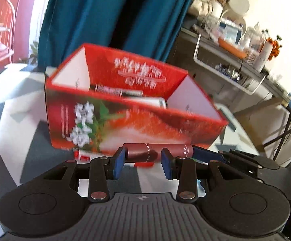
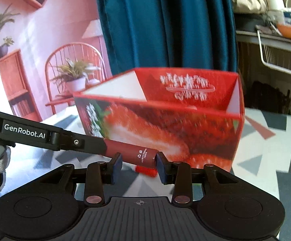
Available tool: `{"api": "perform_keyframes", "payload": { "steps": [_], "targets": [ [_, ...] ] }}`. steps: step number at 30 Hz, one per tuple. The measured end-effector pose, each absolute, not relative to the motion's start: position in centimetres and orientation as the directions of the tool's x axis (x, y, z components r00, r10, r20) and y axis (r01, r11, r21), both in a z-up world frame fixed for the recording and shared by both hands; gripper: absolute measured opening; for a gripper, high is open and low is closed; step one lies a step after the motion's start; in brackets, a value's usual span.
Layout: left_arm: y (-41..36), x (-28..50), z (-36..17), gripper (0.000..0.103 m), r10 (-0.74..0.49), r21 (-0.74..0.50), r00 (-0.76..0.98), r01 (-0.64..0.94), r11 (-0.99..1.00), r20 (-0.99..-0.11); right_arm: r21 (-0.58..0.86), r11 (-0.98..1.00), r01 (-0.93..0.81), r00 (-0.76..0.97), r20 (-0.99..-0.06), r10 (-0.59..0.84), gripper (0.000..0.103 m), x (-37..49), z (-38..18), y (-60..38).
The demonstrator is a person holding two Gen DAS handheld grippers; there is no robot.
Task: Organize rigid objects
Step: 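Lift the dark red lipstick with both grippers and carry it into the box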
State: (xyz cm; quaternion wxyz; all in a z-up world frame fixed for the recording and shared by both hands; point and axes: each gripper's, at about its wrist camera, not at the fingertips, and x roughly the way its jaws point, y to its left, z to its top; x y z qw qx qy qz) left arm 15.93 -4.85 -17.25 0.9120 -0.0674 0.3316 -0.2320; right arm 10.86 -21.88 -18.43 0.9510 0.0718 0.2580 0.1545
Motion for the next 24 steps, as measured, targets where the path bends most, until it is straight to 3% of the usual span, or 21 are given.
{"api": "perform_keyframes", "payload": {
  "steps": [9,24],
  "targets": [
    [-4.8,17.1,-13.9,0.042,-0.527,-0.316,0.684,0.422,0.850,-0.504,0.188,0.954,-0.233,0.852,-0.433,0.294,0.035,12.7,-14.0,-22.4],
    [-6.0,25.4,-13.8,0.042,-0.598,-0.416,0.601,0.430,0.802,-0.531,0.213,0.966,-0.143,0.833,-0.502,0.234,0.036,19.5,-14.1,-24.2]
  ]
}}
